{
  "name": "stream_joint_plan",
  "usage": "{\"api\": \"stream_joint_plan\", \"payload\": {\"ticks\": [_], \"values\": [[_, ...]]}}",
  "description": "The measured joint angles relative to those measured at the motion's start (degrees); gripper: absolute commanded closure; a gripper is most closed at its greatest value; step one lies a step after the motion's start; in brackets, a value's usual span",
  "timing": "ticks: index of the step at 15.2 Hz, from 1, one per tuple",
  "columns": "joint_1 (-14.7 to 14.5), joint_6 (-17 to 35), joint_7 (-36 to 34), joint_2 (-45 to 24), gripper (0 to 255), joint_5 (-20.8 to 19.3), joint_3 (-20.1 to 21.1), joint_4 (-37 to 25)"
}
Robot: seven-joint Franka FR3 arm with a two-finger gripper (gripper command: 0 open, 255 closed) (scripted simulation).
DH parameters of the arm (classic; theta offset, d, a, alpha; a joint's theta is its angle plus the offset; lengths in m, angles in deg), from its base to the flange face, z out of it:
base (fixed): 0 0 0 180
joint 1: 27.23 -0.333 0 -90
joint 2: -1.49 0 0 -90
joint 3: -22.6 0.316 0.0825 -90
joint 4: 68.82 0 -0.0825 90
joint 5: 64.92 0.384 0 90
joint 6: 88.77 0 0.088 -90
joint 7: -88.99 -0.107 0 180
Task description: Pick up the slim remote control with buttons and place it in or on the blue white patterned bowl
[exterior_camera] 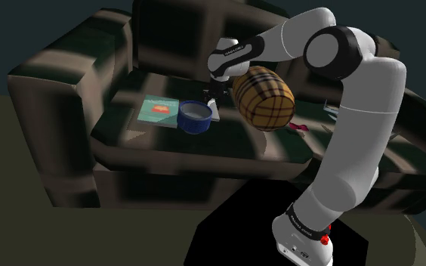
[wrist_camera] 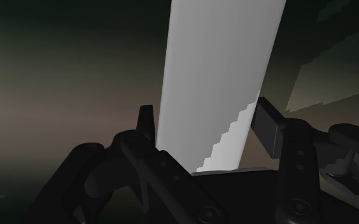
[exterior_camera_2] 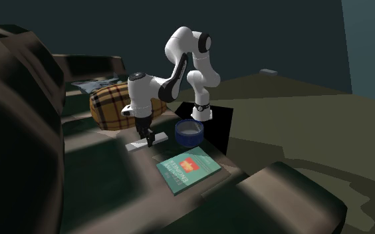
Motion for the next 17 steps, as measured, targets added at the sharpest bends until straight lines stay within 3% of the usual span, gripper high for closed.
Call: {"api": "stream_joint_plan", "payload": {"ticks": [17], "values": [[-0.2,-10.5,-0.2,5.0,255,-0.5,-0.2,-5.5]]}}
